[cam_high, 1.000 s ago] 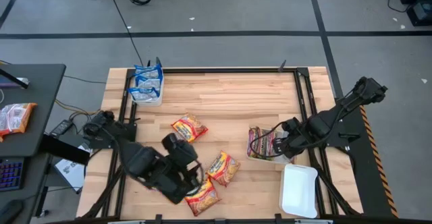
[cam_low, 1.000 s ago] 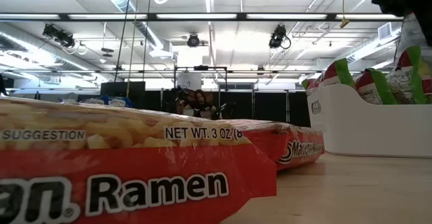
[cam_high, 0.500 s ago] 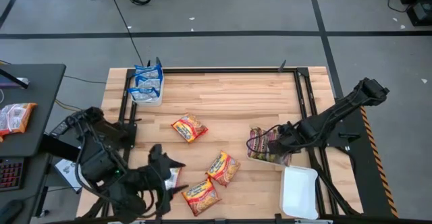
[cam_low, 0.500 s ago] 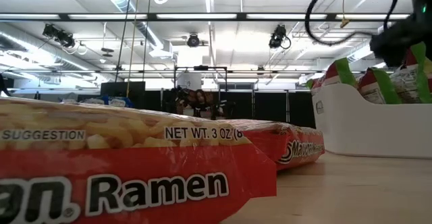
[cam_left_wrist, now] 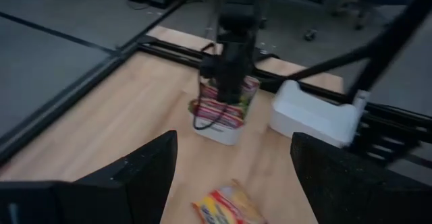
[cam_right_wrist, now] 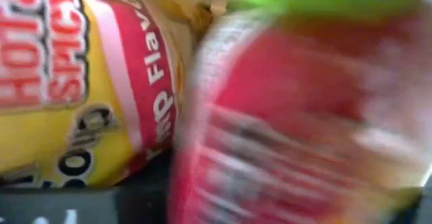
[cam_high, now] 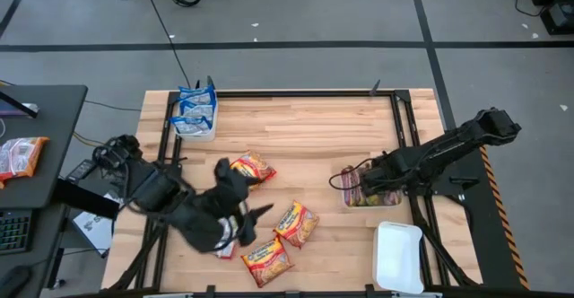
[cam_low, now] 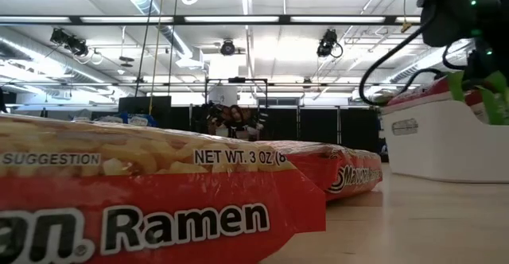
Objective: Sort Maruchan noodles
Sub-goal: Put the green noodle pack into the middle right white bin, then put the orange noodle pack into the bottom white bin
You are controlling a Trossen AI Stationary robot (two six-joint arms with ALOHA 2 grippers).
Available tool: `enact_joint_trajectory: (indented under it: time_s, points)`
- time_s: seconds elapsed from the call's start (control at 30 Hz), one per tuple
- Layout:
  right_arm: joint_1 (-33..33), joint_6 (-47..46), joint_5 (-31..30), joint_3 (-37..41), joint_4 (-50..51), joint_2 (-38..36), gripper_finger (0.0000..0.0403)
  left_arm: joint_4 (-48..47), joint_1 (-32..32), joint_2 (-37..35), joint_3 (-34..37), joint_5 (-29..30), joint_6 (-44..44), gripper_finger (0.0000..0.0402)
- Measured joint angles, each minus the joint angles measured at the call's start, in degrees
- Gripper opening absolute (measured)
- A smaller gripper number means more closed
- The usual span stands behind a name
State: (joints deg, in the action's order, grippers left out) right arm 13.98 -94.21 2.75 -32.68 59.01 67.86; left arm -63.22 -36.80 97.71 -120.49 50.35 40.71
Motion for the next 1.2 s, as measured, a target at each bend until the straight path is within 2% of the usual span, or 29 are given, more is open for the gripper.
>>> enact_joint_trajectory:
  time_s: [0.2,0.4,0.53,0.6,0.77,0.9,1.07,1.2]
  points:
    - [-5.42,4.85,-9.59,-0.01,-0.05,-0.08,0.0207,-0.11,4.49,0.0,0.0,-1.76,-2.03,0.029]
    - [-9.29,10.48,-10.82,-0.62,0.11,-0.06,0.0218,-0.62,5.95,-0.57,0.04,-3.08,-3.06,0.029]
    - [-9.28,13.01,-12.64,-5.2,5.2,-0.04,0.0227,-2.24,4.99,-2.6,0.04,-3.06,-2.24,0.029]
    - [-8.83,13.42,-14.84,-8.71,9.66,0.1,0.0228,-6.75,3.91,-3.41,-0.04,-2.18,1.85,0.029]
    - [-8.33,13.9,-20.59,-17.72,24.04,1.46,0.0229,-26.66,-0.45,-3.75,0.18,-1.01,19.97,0.029]
    - [-7.9,18.75,-21.81,-23.55,30.4,2.49,0.0229,-25.16,-2.78,-4.0,5.52,-3.49,23.11,0.029]
    - [-5.47,23.27,-22.82,-30.49,30.94,3.94,0.0229,-24.37,-5.04,-5.01,14.53,-6.21,30.36,0.029]
    - [-1.13,24.38,-23.59,-38.78,27.78,7.22,0.022,-13.6,-5.98,-7.43,24.95,-10.44,32.15,0.029]
